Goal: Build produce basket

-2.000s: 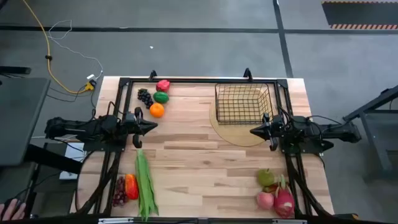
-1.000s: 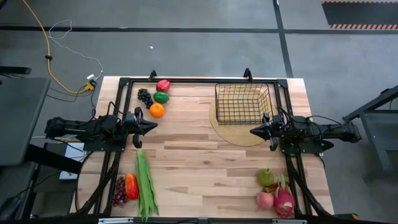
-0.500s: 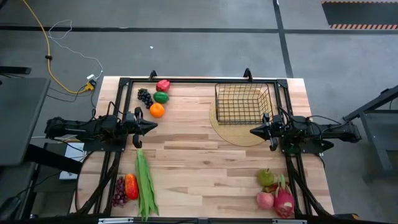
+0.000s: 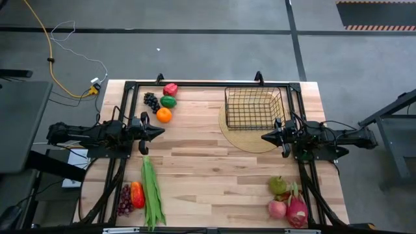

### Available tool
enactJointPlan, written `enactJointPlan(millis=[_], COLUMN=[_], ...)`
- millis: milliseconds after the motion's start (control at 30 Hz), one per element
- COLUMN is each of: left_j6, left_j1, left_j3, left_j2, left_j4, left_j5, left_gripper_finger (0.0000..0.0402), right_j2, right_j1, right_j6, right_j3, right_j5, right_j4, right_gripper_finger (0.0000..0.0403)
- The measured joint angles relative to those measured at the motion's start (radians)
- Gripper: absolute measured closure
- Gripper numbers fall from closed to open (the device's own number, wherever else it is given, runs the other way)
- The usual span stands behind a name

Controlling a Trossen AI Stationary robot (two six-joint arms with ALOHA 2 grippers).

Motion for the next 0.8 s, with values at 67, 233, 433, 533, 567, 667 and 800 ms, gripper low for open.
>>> enactJointPlan(millis=[67,233,433,533,567,667,800], left_j6=[0.000,0.000,0.000,-0.001,-0.009,-0.085,-0.150], left_j1=[0.000,0.000,0.000,0.000,0.000,0.000,0.010], left_j3=[0.000,0.000,0.000,0.000,0.000,-0.001,0.006], left_j2=[0.000,0.000,0.000,0.000,0.000,0.000,0.027], left_j4=[0.000,0.000,0.011,0.025,0.043,0.135,0.360], left_j5=[0.000,0.000,-0.009,-0.020,-0.021,-0.028,-0.176], left_gripper_finger=[0.0396,0.0396,0.0396,0.0396,0.0396,0.0396,0.0394], right_j2=[0.000,0.000,0.000,0.000,0.000,0.000,0.000], right_j1=[0.000,0.000,0.000,0.000,0.000,0.000,0.000], right_j6=[0.000,0.000,0.000,0.000,0.000,0.000,0.000], right_j3=[0.000,0.000,0.000,0.000,0.000,0.000,0.000], right_j5=[0.000,0.000,0.000,0.000,0.000,0.000,0.000], right_j4=[0.000,0.000,0.000,0.000,0.000,0.000,0.000], right_gripper_finger=[0.0403,0.0403,0.0403,0.0403,0.0403,0.0403,0.0403])
